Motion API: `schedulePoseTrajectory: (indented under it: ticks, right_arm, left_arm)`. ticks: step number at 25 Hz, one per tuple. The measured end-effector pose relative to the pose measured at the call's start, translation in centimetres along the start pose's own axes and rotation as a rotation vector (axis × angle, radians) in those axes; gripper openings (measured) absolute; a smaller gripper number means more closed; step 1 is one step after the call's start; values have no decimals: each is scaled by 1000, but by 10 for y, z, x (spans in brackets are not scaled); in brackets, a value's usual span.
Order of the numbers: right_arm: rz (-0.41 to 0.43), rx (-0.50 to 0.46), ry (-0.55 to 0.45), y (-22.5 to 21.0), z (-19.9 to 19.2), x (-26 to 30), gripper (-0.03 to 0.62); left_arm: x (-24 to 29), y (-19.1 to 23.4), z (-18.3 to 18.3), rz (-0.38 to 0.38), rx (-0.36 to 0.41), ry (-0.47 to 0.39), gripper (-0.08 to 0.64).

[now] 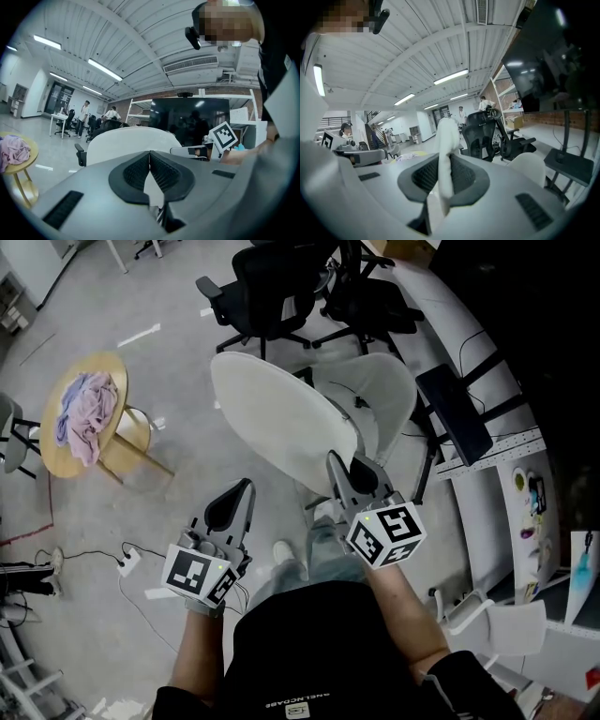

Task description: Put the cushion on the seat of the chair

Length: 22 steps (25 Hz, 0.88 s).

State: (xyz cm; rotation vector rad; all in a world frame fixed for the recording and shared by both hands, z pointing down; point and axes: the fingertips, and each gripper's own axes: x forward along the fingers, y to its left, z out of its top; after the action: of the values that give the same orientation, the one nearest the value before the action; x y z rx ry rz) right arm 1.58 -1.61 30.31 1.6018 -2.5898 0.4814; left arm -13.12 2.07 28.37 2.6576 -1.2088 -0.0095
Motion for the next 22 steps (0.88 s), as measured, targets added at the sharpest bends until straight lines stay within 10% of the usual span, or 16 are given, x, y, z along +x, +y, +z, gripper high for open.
schedulePoseTrajectory:
  ticks: [22]
  right_arm:
    - [-92, 110, 128, -97, -72, 31, 52]
  left_arm:
    - [91, -5, -59, -36, -9, 172, 12]
